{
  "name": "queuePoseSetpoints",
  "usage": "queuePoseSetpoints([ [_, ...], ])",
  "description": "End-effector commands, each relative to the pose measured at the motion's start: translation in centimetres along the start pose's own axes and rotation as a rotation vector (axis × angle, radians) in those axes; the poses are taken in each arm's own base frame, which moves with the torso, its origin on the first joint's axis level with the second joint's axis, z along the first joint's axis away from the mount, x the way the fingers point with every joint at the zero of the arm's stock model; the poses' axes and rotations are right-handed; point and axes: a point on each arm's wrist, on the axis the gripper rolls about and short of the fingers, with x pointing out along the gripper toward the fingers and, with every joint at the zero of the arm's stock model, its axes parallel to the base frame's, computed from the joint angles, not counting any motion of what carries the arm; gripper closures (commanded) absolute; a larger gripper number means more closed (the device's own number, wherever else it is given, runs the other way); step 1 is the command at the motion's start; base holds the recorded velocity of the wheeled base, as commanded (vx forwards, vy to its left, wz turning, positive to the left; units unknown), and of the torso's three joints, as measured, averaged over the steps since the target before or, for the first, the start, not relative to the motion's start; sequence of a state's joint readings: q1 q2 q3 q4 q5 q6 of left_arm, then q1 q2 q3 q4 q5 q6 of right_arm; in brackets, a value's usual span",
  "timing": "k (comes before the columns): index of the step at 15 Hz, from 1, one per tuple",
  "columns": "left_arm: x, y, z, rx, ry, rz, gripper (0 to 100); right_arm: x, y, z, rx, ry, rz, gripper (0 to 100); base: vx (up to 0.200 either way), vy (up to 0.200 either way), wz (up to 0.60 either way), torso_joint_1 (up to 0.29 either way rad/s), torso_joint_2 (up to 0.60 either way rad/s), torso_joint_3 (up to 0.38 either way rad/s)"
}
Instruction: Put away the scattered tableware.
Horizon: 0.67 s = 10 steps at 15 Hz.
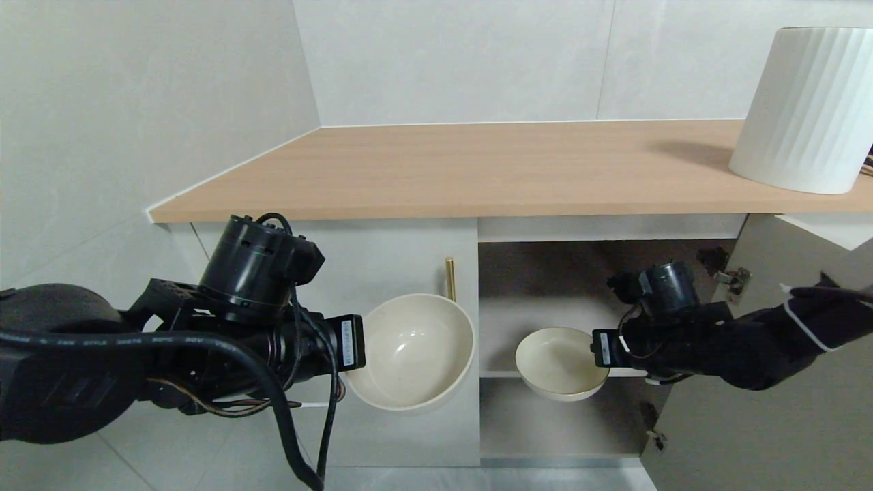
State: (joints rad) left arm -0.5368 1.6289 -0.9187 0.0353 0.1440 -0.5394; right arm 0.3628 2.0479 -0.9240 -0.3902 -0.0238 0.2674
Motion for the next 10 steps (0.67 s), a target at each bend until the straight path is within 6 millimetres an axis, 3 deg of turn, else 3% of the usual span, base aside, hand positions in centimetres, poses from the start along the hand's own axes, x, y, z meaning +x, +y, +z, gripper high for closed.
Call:
queuePoseSetpoints([
  [1,0.1,0.0,0.0,0.000,0.004,0.002,100,5.2,-0.5,-1.7,0.004,0.058,-0.078,100,0.000,0.000,0.00,0.000,0.00,0.000],
  [8,0.2,0.0,-0.2,0.003,0.008,0.004,100,11.0,-2.4,-0.9,0.102,-0.003,-0.219,100,0.000,0.000,0.00,0.000,0.00,0.000],
  [10,0.3,0.0,-0.2,0.003,0.009,0.005,100,11.8,-2.5,-0.3,0.149,-0.034,-0.237,100,0.000,0.000,0.00,0.000,0.00,0.000],
])
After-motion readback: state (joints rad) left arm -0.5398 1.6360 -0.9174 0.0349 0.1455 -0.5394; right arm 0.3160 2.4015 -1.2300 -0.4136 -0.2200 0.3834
